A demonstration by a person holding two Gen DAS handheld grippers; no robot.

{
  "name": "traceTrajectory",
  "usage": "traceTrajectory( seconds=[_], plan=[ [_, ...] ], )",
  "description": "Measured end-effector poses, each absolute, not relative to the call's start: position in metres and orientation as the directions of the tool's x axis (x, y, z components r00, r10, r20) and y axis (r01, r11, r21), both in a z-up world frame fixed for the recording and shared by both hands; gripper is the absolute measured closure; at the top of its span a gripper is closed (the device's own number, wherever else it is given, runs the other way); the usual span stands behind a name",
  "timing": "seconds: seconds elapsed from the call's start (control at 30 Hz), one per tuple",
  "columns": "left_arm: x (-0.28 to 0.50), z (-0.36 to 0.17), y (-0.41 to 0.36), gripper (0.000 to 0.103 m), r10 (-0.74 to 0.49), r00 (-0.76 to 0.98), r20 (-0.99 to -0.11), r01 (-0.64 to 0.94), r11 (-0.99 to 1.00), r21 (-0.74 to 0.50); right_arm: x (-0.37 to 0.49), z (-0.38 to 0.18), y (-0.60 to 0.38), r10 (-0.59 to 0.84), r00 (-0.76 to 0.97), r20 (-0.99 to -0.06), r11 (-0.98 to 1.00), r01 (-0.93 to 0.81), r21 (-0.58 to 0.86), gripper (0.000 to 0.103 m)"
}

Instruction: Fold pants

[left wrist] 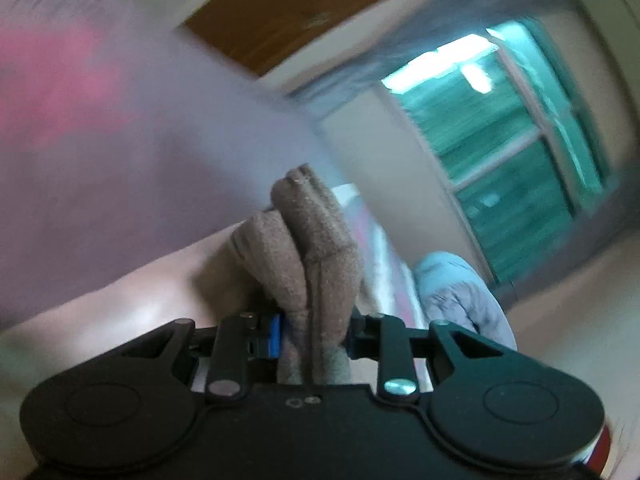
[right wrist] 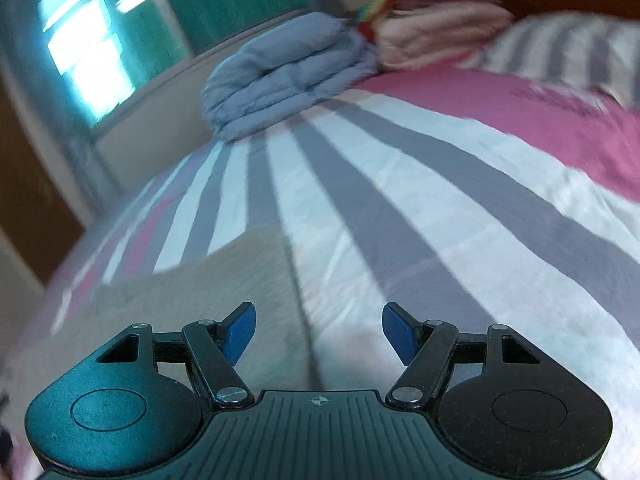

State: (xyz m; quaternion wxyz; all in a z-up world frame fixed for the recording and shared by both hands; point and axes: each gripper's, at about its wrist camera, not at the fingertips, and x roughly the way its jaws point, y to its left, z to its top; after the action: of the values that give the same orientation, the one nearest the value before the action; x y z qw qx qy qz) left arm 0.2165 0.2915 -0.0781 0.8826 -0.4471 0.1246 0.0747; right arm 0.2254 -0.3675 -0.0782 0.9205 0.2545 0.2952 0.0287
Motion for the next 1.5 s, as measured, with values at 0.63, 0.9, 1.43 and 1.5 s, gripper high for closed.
traceTrajectory(
  seconds=[0.63,0.9,1.43,1.5],
  plan=[
    [0.262,0.022,0.038,0.086,-0.066,0.959,-0.275,-0.013,0.961,-0.276,0.223,-0.064,-0.429,-0.009,0.898,-0.441,0.905,0.195,0.378,0.033],
    [0.285,-0.010,-0.081,0.086,-0.179,0.902,-0.393,0.149,0.983,-0.107,0.237,-0.075,-0.447,0.038,0.874,-0.484,0.877,0.203,0.435,0.033],
    [0.269,-0.072,-0.177,0.085,0.030,0.855,-0.518,0.147,0.943,0.298,0.240,-0.085,-0.442,0.073,0.837,-0.543,0.868,0.215,0.448,0.033],
    [0.269,-0.071,-0.181,0.085,0.044,0.855,-0.517,0.142,0.939,0.314,0.239,-0.084,-0.442,0.070,0.835,-0.546,0.867,0.220,0.447,0.033]
  ],
)
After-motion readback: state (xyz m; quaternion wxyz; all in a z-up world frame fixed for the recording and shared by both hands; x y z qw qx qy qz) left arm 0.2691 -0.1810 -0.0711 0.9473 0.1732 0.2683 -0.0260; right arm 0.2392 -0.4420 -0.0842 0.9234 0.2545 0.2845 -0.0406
